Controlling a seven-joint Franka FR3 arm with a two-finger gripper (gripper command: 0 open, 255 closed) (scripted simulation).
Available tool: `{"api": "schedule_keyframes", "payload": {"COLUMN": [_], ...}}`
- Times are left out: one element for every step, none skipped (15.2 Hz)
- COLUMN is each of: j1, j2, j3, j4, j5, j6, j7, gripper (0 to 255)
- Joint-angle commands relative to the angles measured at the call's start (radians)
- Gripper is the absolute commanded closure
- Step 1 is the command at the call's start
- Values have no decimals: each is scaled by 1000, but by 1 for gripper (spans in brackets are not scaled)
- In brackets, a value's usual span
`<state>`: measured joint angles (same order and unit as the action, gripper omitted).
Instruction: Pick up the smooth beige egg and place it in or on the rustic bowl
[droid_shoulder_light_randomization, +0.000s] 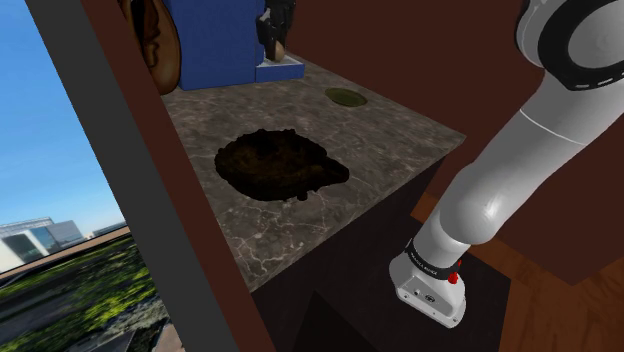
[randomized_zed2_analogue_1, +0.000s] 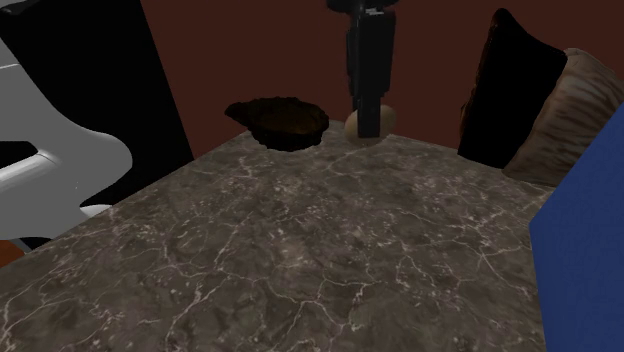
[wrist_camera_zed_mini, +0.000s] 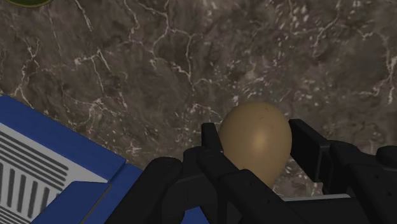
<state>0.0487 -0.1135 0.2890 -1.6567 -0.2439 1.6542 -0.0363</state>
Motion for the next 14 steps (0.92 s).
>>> {"api": "schedule_keyframes", "payload": {"j1": [1, 1, 1, 1, 9, 17, 26, 34, 42, 51, 59, 68, 77, 85], "j2": [11, 16, 21, 22, 0, -21, -41, -61, -79, -97, -114, -129, -144, -158], "j3": [2, 3, 4, 4, 13, 22, 31, 40, 50, 61, 71, 82, 93, 105], "j4": [39, 59, 78, 81, 59, 39, 20, 2, -14, -29, -43, -55, -65, -75], "j5": [-3, -4, -6, -6, 0, 6, 12, 18, 24, 30, 37, 43, 50, 57], "j6": [-29, -43, -58, -60, -63, -67, -72, -77, -82, -89, -95, -102, -110, -118], "j7": [-4, -6, -9, -9, 7, 23, 40, 56, 73, 90, 107, 125, 143, 161], "gripper": [255, 255, 255, 255, 255, 255, 255, 255, 255, 255, 255, 255, 255, 255]}}
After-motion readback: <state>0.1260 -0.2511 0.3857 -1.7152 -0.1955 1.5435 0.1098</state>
